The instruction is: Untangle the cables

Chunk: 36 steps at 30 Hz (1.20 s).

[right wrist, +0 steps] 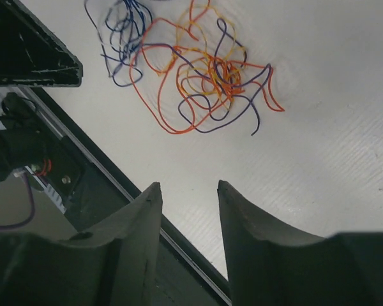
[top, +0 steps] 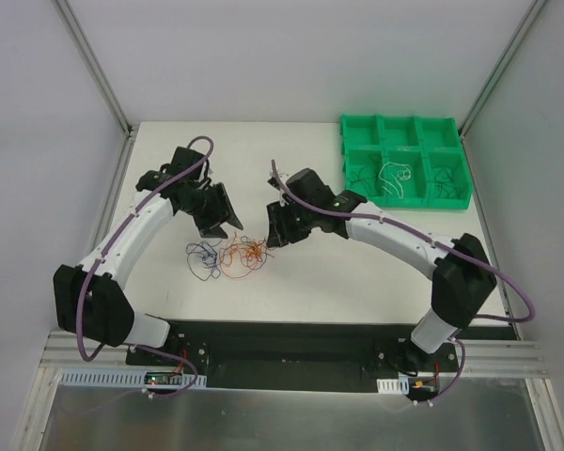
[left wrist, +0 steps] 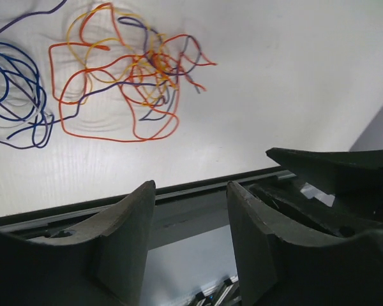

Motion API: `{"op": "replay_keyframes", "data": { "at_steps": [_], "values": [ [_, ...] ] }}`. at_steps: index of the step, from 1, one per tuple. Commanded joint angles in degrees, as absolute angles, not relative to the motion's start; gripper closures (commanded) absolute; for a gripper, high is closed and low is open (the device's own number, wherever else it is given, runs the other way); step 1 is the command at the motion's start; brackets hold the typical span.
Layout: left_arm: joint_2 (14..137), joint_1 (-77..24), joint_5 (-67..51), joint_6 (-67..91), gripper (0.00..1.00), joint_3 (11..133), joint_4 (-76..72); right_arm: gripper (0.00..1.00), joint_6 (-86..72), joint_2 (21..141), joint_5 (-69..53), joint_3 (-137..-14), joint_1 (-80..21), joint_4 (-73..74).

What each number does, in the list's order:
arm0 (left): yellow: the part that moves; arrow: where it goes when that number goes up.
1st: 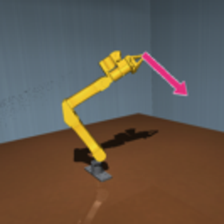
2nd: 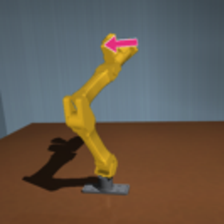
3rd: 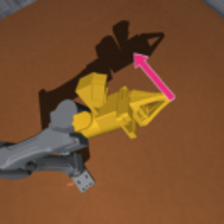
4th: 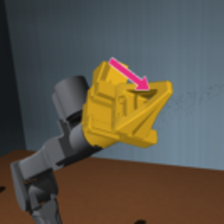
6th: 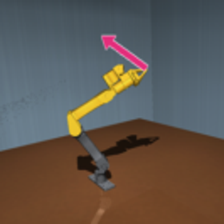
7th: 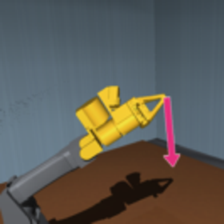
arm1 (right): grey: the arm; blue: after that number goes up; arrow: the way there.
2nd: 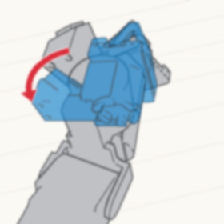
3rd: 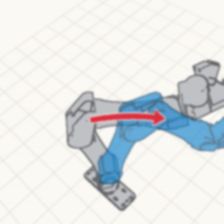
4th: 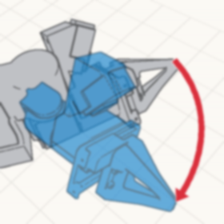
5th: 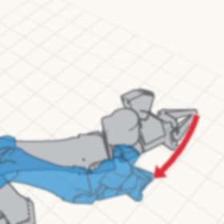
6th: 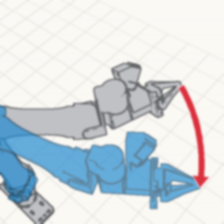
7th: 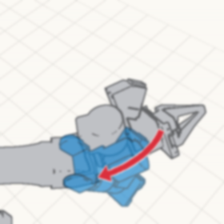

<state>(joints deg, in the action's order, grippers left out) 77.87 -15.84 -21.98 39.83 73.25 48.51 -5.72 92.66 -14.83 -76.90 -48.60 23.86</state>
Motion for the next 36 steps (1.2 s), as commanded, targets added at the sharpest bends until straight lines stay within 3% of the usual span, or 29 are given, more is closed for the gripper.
{"op": "replay_keyframes", "data": {
  "at_steps": [1,7,16,24,31,36],
  "values": [
    [78.3,-16.4,-22.7,38.4,0.55,68.7,43.1,0.64,-9.8,98.5,-19.8,-76.1,-48.3,20.4],
    [79.2,-15.0,-23.4,40.3,0.57,63.6,42.2,0.66,-15.1,105.6,-23.3,-78.5,-48.5,16.9],
    [74.8,-14.7,-22.5,39.7,0.47,60.5,41.8,0.64,-20.0,107.3,-23.9,-77.5,-49.5,12.8],
    [73.3,-14.7,-23.1,38.7,0.46,60.0,41.9,0.64,-20.8,110.4,-21.9,-80.7,-50.8,15.1],
    [73.7,-14.7,-23.7,37.9,0.45,59.8,41.8,0.74,-20.5,111.5,-18.1,-81.6,-50.8,16.3],
    [73.0,-14.7,-23.8,37.4,0.45,60.2,41.5,0.66,-18.3,109.9,-17.0,-81.0,-51.0,18.4]
  ]
}}
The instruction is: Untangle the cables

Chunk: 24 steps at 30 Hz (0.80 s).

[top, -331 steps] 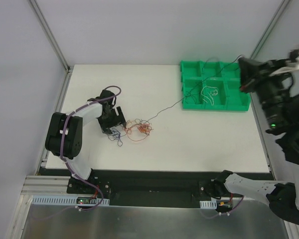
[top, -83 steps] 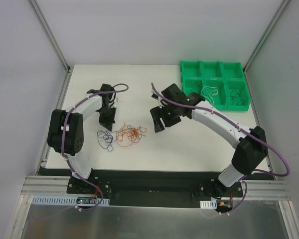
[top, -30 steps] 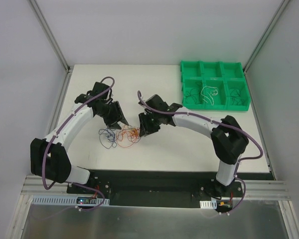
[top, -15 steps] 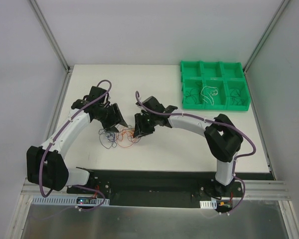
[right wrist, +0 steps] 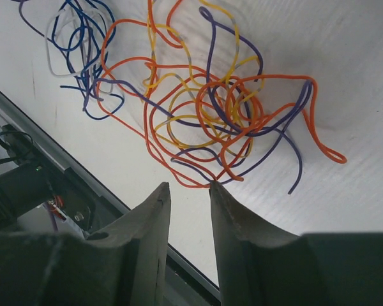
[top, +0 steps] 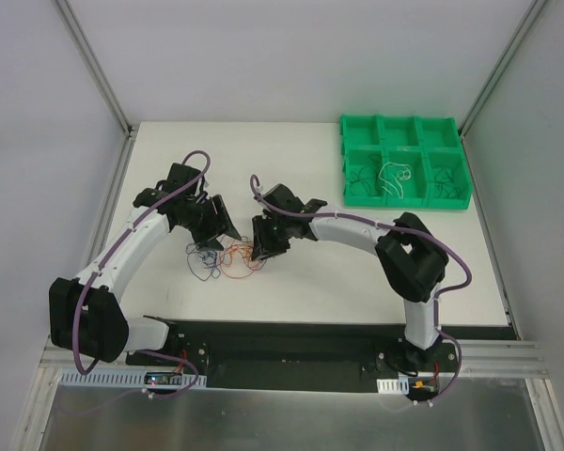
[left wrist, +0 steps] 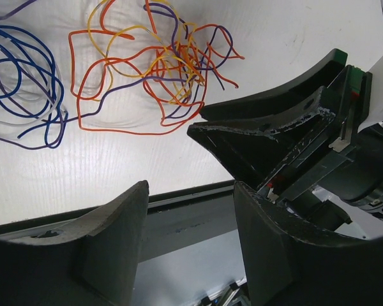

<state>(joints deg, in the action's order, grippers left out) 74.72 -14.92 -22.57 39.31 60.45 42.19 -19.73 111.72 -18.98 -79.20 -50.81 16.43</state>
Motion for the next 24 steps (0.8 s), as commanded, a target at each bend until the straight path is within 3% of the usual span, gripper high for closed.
{"op": "replay_keyframes", "data": {
  "at_steps": [1,17,24],
  "values": [
    [72.9,-14.8,-23.7,37.3,0.44,60.1,41.5,0.64,-17.6,109.3,-16.9,-81.1,-51.0,19.0],
    [72.5,-14.8,-24.7,37.5,0.42,58.8,41.0,0.61,-15.3,109.2,-15.0,-82.0,-51.2,19.5],
    [72.3,-14.8,-24.4,37.7,0.42,58.1,41.0,0.67,-14.9,112.3,-16.4,-85.1,-51.5,19.4]
  ]
}}
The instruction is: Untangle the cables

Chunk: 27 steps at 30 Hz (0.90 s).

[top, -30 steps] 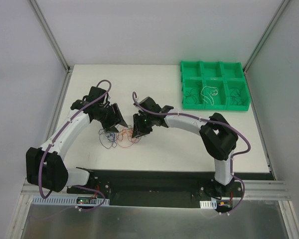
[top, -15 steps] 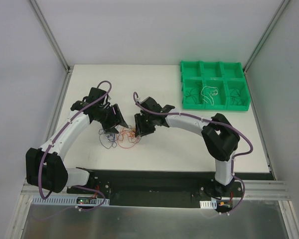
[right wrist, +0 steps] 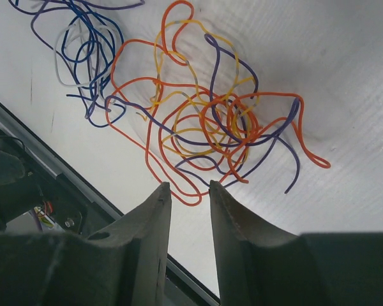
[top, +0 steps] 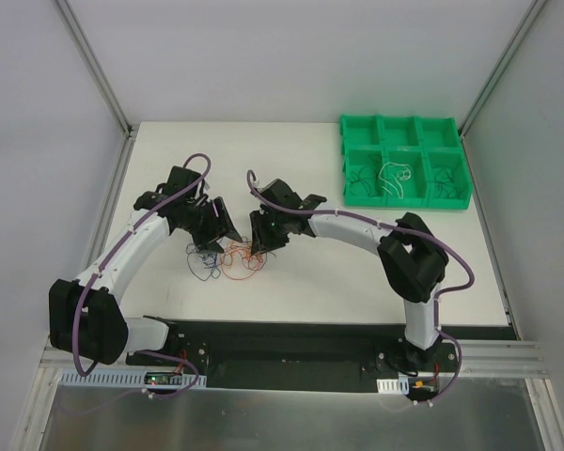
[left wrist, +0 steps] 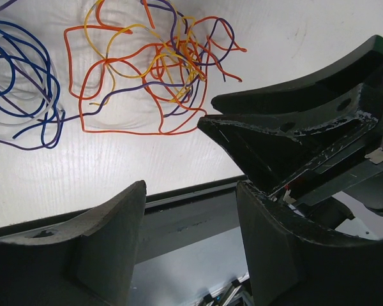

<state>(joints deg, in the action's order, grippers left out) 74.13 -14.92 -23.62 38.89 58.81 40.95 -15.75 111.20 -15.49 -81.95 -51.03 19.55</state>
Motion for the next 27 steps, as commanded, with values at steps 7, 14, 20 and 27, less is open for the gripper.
{"op": "replay_keyframes", "data": {
  "at_steps": [7,14,20,27],
  "values": [
    [72.9,-14.8,-24.4,37.6,0.42,58.4,40.9,0.67,-14.2,114.8,-16.9,-86.5,-51.6,20.1],
    [76.0,-14.8,-24.1,37.4,0.38,58.3,39.8,0.99,-12.8,114.1,-18.3,-88.3,-51.6,22.6],
    [88.6,-16.2,-30.4,34.2,0.28,60.7,35.9,1.0,-13.5,103.7,-21.6,-86.4,-49.6,25.1],
    [99.0,-16.4,-28.0,33.0,0.34,63.6,34.1,1.0,-15.0,88.2,-21.6,-87.1,-48.0,24.6]
  ]
}}
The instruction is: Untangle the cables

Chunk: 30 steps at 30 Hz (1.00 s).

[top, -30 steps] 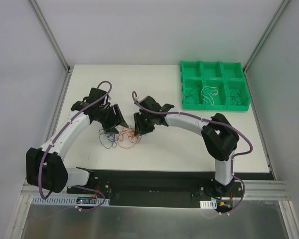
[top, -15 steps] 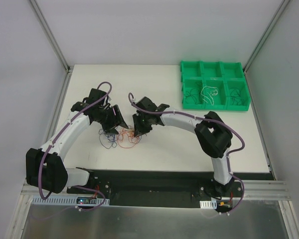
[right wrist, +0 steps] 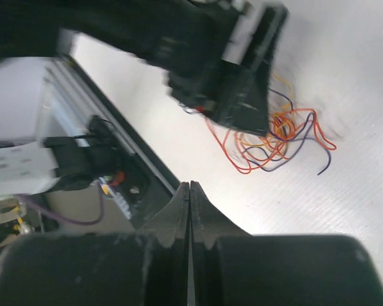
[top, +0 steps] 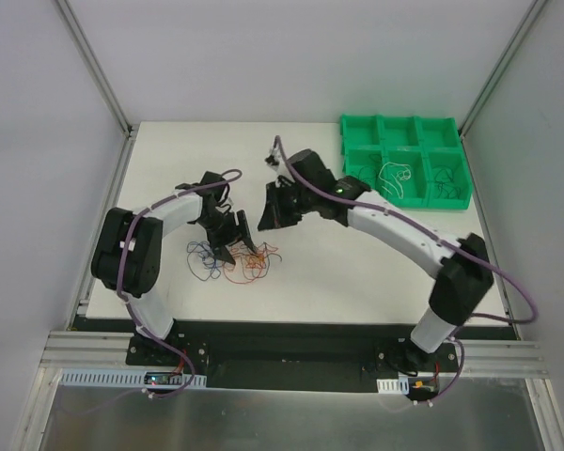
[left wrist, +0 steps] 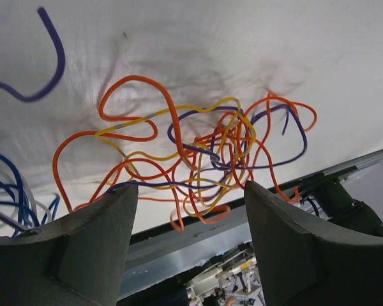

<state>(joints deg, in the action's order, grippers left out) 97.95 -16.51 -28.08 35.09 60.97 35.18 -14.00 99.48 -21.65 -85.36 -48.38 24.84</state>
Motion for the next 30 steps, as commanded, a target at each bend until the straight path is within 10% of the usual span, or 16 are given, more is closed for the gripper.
{"op": "replay_keyframes", "data": {
  "at_steps": [1,9,17,30],
  "values": [
    [97.9,-16.5,-27.4,33.3,0.33,63.5,33.3,1.0,-15.3,86.4,-20.8,-87.4,-47.6,25.3],
    [97.7,-16.4,-29.1,33.6,0.33,65.1,32.5,1.0,-10.4,82.8,-14.5,-96.4,-46.1,32.2],
    [86.6,-13.7,-26.0,34.2,0.25,60.7,33.5,0.65,-9.6,90.6,-20.9,-82.1,-46.2,25.5],
    [83.5,-11.3,-26.2,28.0,0.19,58.6,37.4,0.57,-11.9,111.8,-25.9,-87.4,-50.9,22.8]
  ]
}}
